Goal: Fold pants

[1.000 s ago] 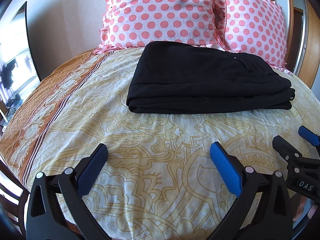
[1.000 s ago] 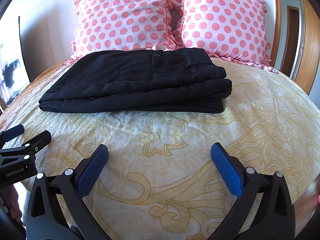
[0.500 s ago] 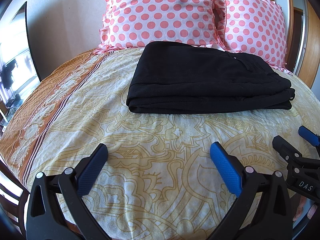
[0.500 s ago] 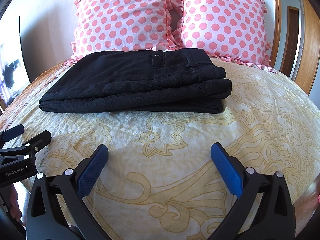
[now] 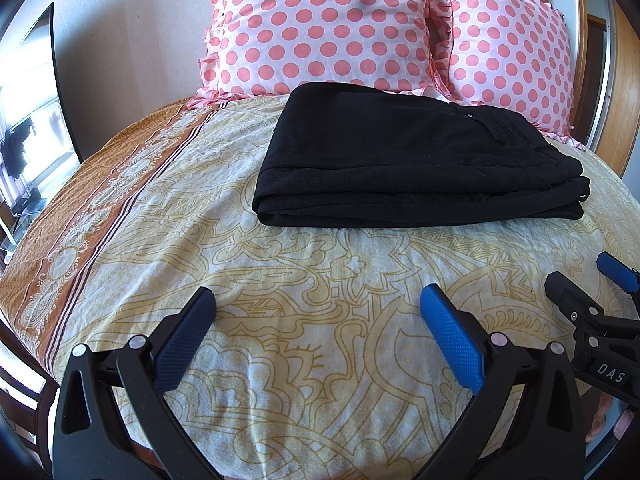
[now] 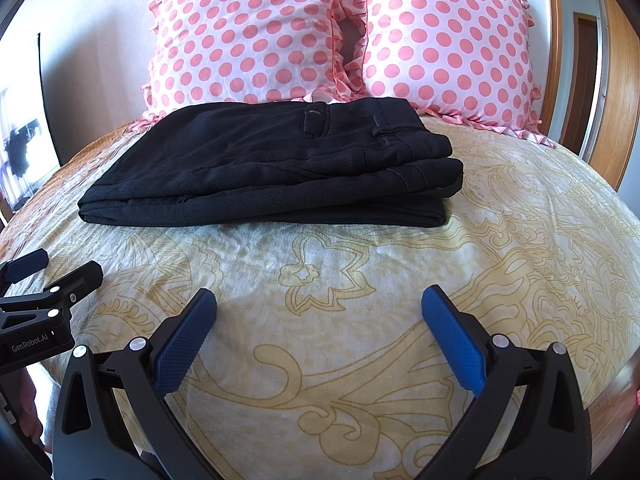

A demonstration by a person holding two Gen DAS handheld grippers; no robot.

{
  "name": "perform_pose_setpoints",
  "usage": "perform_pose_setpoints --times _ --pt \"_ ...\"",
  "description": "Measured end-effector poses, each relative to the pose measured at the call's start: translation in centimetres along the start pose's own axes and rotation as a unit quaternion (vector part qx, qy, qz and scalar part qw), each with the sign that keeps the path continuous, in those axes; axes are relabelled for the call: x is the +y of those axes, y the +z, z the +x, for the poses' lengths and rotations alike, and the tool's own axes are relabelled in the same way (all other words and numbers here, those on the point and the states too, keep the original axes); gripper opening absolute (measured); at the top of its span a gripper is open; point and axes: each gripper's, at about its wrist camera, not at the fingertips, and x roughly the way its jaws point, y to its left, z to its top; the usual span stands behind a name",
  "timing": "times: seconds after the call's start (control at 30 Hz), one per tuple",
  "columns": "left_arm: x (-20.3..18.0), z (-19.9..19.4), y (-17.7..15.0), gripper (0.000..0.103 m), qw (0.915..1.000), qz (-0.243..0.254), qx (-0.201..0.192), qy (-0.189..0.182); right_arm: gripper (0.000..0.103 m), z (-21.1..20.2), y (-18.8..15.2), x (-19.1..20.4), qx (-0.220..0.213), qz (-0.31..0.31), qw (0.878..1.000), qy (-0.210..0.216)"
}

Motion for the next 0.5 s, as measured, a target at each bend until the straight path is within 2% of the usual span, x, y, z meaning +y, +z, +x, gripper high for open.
perform_pose_setpoints --times 0.5 --pt "-0.08 0.14 0.43 0.101 1.0000 0.000 0.005 -0.002 0.102 0.08 -0.01 -0.03 -0.001 0.000 1.000 0.000"
